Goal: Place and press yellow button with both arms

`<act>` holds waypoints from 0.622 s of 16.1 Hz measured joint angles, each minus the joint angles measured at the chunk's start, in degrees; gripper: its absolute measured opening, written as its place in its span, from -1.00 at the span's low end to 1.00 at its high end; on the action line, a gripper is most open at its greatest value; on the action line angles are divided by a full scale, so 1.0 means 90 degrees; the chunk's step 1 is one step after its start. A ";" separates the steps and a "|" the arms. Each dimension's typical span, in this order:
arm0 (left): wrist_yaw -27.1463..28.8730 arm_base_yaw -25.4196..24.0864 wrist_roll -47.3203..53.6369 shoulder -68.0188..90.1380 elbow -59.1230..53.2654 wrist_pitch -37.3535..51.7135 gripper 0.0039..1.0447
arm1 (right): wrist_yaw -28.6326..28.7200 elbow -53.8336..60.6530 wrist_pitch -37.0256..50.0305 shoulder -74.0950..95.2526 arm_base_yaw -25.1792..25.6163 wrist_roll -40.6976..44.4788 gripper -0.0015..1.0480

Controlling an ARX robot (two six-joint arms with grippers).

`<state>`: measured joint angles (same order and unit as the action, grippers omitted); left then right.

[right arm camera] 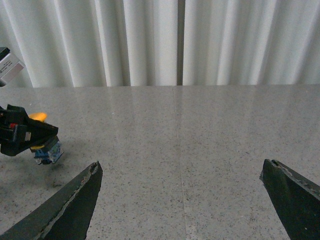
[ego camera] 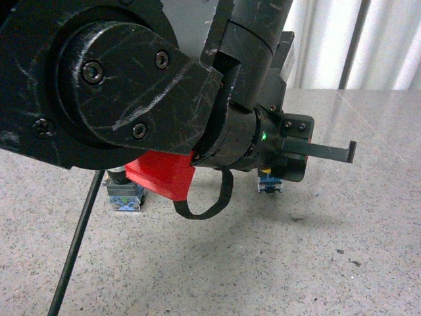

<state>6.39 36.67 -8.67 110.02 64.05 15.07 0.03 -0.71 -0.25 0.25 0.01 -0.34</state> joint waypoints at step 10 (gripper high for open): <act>0.0058 -0.0005 -0.0131 -0.0049 0.0066 0.0087 0.87 | 0.0000 0.0000 0.0002 0.0000 0.0000 0.0000 0.87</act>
<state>6.92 36.62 -9.85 109.58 64.64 15.86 0.03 -0.71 -0.23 0.25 0.01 -0.34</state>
